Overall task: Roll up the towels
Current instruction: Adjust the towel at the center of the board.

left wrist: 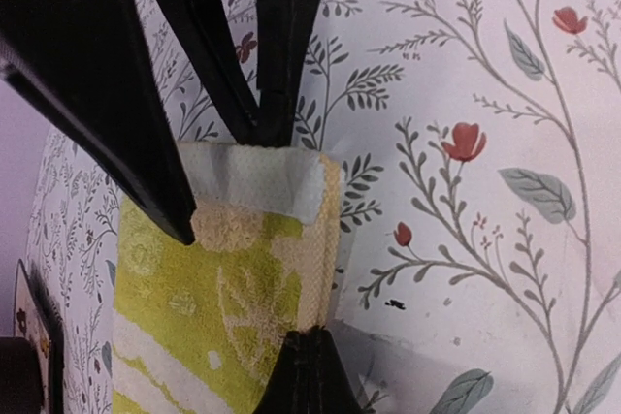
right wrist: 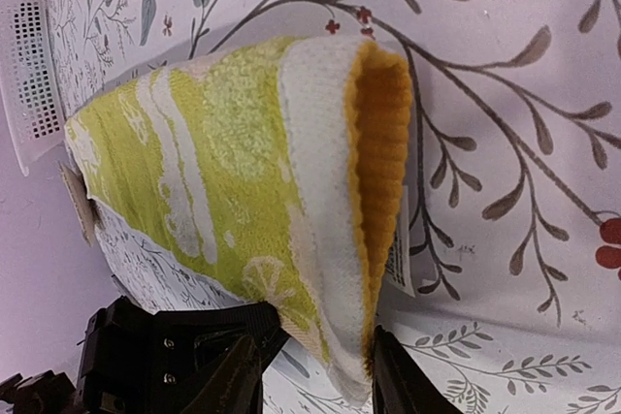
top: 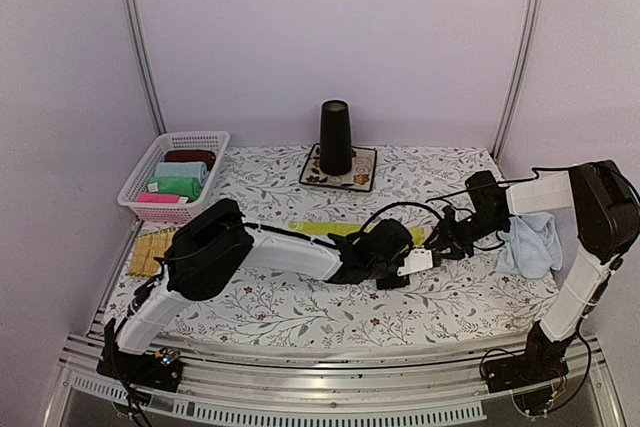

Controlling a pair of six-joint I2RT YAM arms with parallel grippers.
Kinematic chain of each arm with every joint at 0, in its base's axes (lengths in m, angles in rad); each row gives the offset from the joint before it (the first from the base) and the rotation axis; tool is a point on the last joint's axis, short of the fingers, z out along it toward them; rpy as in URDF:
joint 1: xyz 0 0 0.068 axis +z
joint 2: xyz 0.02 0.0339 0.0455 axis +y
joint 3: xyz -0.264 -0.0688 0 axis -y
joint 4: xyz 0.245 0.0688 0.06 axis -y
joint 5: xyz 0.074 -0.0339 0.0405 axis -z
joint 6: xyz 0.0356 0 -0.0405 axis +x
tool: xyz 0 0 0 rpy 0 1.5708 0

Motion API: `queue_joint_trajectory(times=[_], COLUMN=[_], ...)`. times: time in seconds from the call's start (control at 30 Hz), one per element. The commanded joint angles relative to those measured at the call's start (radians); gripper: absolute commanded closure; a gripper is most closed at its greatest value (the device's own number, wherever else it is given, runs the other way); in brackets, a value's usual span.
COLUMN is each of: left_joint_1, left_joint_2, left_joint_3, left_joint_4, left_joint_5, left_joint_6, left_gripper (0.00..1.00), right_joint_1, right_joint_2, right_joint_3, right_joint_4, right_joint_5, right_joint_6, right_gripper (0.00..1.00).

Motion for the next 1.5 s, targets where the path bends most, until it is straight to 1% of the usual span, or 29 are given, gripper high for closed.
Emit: queue_joint_trajectory(times=[0.0, 0.23, 0.6, 0.7, 0.97, 1.03, 1.1, 1.23, 1.47], left_joint_1=[0.006, 0.02, 0.037, 0.038, 0.038, 0.038, 0.038, 0.038, 0.039], left_joint_2=[0.033, 0.032, 0.029, 0.029, 0.022, 0.021, 0.019, 0.014, 0.014], left_joint_3=[0.004, 0.016, 0.028, 0.022, 0.016, 0.016, 0.014, 0.007, 0.006], left_joint_4=[-0.045, -0.051, -0.056, -0.056, -0.061, -0.062, -0.062, -0.062, -0.062], left_joint_5=[0.03, 0.059, 0.088, 0.091, 0.094, 0.094, 0.095, 0.095, 0.096], left_joint_6=[-0.031, -0.06, -0.092, -0.094, -0.099, -0.099, -0.1, -0.101, -0.103], left_gripper=[1.0, 1.0, 1.0, 1.0, 1.0, 1.0, 1.0, 1.0, 1.0], right_joint_1=[-0.015, -0.019, -0.022, -0.025, -0.034, -0.038, -0.044, -0.061, -0.071], right_joint_2=[0.017, 0.036, 0.065, 0.063, 0.062, 0.054, 0.042, 0.031, 0.016], right_joint_3=[0.005, -0.034, -0.095, -0.118, -0.173, -0.177, -0.181, -0.185, -0.249], right_joint_4=[-0.02, 0.003, 0.09, 0.111, 0.167, 0.166, 0.161, 0.119, 0.143], right_joint_5=[0.013, 0.012, -0.055, -0.062, -0.068, -0.065, -0.054, -0.015, -0.031], right_joint_6=[-0.024, -0.024, 0.04, 0.048, 0.056, 0.054, 0.045, 0.016, 0.035], right_gripper=[0.58, 0.54, 0.54, 0.57, 0.68, 0.69, 0.68, 0.57, 0.54])
